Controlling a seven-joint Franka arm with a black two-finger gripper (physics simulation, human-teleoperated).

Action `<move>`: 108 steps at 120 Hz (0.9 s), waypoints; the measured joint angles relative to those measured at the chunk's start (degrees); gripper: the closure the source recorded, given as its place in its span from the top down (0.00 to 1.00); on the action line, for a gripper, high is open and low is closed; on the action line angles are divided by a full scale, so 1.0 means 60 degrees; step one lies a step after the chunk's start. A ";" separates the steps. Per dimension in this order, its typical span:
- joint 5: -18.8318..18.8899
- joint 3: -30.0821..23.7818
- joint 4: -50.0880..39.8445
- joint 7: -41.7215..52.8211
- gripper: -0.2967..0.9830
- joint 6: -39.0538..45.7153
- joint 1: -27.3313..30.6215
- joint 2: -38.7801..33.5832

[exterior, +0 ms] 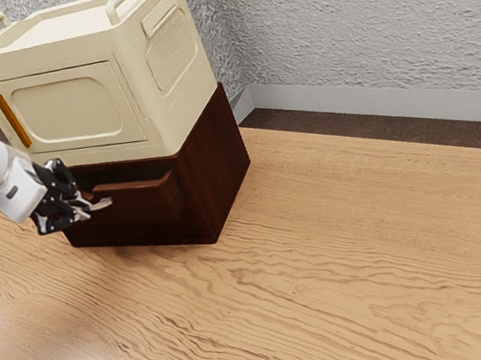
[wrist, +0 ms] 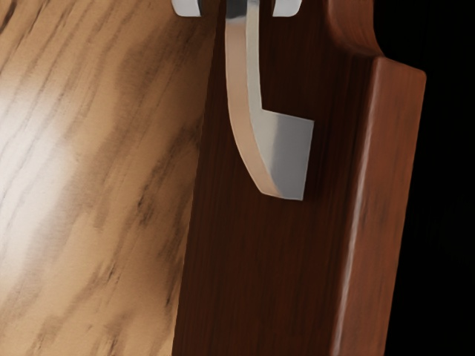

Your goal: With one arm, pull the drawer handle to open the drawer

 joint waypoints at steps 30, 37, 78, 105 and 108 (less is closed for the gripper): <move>0.0027 0.0003 -0.0277 0.0033 0.26 -0.0136 0.0005 -0.0331; 0.0034 0.0012 -0.0330 0.0040 0.26 -0.0165 0.0013 -0.0384; 0.0215 0.0097 -0.0750 0.0067 0.26 -0.0323 0.0052 -0.0917; 0.0317 0.0134 -0.0910 0.0080 0.26 -0.0453 0.0056 -0.1163; 0.0337 0.0135 -0.0926 0.0081 0.26 -0.0463 0.0055 -0.1193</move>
